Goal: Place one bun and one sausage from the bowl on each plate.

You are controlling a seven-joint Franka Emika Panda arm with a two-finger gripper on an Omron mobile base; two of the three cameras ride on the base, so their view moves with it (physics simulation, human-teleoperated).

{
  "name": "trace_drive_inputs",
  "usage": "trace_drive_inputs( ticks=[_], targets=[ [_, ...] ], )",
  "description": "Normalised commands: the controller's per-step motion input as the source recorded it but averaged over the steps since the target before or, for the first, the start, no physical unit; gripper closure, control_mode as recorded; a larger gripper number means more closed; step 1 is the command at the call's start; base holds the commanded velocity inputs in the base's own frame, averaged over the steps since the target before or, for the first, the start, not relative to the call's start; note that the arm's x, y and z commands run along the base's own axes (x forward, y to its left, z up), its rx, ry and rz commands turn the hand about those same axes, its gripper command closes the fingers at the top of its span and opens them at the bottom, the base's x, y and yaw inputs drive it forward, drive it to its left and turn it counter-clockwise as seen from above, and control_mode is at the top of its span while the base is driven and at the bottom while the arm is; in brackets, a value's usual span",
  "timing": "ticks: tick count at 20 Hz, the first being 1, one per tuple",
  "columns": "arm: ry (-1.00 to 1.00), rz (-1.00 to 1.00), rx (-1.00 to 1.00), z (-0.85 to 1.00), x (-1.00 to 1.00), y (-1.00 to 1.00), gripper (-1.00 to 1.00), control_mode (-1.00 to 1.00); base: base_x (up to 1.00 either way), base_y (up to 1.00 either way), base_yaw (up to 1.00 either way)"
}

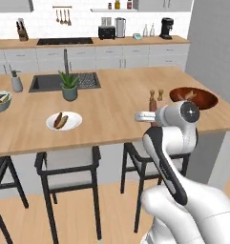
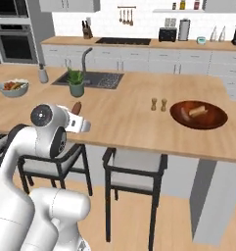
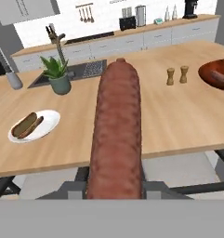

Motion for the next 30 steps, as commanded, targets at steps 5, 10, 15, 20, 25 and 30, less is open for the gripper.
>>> trace_drive_inputs(
  ticks=[5, 10, 15, 20, 25, 30],
  targets=[
    [0.00, 0.00, 0.00, 0.00, 0.00, 0.00, 1.00, 1.00, 0.04, 1.00, 0.00],
    [0.00, 0.00, 0.00, 0.00, 0.00, 0.00, 1.00, 1.00, 0.54, 0.97, 0.00],
    [0.05, -0.01, 0.00, 0.00, 0.18, -0.08, 1.00, -1.00, 0.80, 0.15, 0.00],
    [0.37, -0.04, 0.05, -0.47, 1.00, -0.76, 1.00, -1.00, 0.00, 0.00, 0.00],
    [0.45, 0.00, 0.06, -0.77, 1.00, -0.22, 1.00, -1.00, 0.00, 0.00, 0.00],
    [0.36, 0.00, 0.00, -0.59, 1.00, 0.18, 1.00, -1.00, 0.00, 0.00, 0.00]
  ],
)
